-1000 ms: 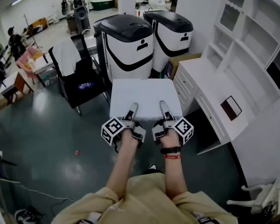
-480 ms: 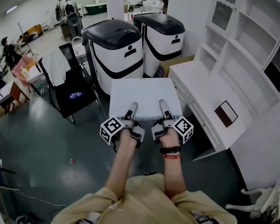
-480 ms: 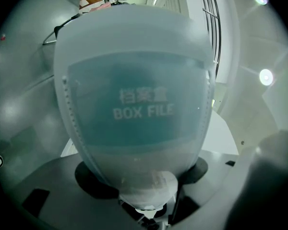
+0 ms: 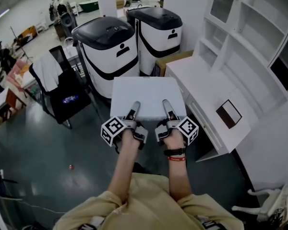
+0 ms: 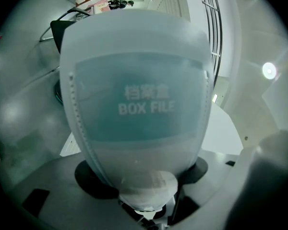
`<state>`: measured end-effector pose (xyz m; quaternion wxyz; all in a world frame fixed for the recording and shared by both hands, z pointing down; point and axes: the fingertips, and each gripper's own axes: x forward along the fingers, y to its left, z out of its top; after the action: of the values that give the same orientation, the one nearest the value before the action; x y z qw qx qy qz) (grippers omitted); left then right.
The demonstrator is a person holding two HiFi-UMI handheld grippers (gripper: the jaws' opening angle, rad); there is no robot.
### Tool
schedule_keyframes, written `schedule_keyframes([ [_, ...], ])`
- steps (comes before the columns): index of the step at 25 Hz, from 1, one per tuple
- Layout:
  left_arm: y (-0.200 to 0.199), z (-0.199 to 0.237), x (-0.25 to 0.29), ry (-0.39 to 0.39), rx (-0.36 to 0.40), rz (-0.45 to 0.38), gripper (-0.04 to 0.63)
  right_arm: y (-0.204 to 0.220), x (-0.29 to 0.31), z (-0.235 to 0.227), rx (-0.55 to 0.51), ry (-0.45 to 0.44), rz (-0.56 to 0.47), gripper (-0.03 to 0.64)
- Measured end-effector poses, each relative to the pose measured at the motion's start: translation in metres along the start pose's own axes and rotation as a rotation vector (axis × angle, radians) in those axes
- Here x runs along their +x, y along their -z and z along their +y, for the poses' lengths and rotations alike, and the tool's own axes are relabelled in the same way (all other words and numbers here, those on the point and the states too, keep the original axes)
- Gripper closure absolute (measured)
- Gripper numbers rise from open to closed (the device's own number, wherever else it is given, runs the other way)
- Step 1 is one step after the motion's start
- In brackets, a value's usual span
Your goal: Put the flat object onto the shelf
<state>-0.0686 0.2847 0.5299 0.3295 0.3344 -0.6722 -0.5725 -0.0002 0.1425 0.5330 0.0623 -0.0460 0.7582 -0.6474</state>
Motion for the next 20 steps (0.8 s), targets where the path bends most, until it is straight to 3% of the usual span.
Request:
schedule_keyframes([
  [7,0.014,0.012,0.056,-0.009,0.0,0.082,0.278,-0.042,0.014,-0.026,0.01,0.035,-0.087,0.225],
  [20,0.044,-0.01,0.239,0.04,-0.002,0.362,0.278,-0.172,0.072,-0.04,-0.005,0.081,-0.387,0.225],
])
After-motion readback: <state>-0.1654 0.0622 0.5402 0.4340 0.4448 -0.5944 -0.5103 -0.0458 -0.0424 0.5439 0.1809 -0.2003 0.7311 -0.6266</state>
